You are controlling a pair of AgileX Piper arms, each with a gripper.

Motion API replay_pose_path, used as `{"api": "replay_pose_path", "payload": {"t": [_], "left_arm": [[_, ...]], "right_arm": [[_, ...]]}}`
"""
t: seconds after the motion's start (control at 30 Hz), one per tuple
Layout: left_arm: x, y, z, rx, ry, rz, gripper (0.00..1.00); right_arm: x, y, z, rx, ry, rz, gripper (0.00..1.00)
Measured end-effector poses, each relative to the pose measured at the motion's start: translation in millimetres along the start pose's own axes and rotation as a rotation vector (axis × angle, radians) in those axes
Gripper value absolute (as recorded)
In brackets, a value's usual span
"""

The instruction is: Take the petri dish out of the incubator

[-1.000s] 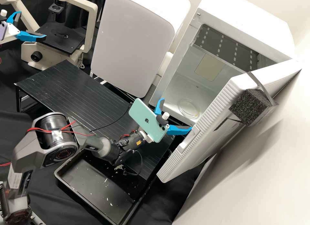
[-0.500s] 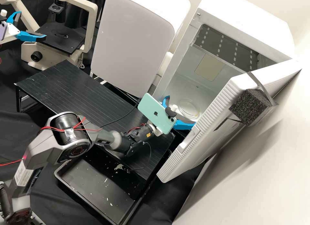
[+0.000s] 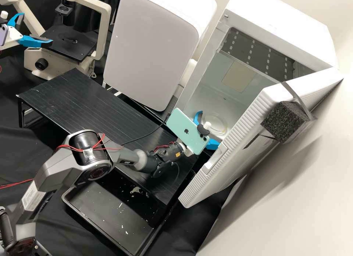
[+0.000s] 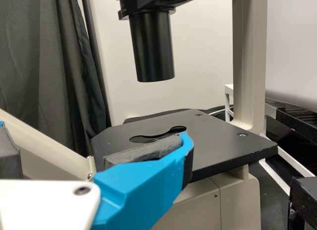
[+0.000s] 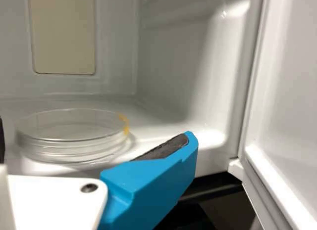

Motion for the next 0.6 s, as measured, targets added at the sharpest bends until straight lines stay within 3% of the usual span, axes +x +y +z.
{"api": "replay_pose_path", "payload": {"t": [0.07, 0.4, 0.6], "left_arm": [[0.0, 0.0, 0.0, 0.0, 0.0, 0.0, 1.0], [0.0, 0.0, 0.0, 0.0, 0.0, 0.0, 1.0], [0.0, 0.0, 0.0, 0.0, 0.0, 0.0, 1.0]], "right_arm": [[2.3, 2.0, 3.0, 0.02, -0.01, -0.003, 1.0], [4.9, 2.9, 5.7, 0.045, -0.005, -0.033, 1.0], [8.2, 1.8, 3.6, 0.028, 0.02, -0.061, 1.0]]}}
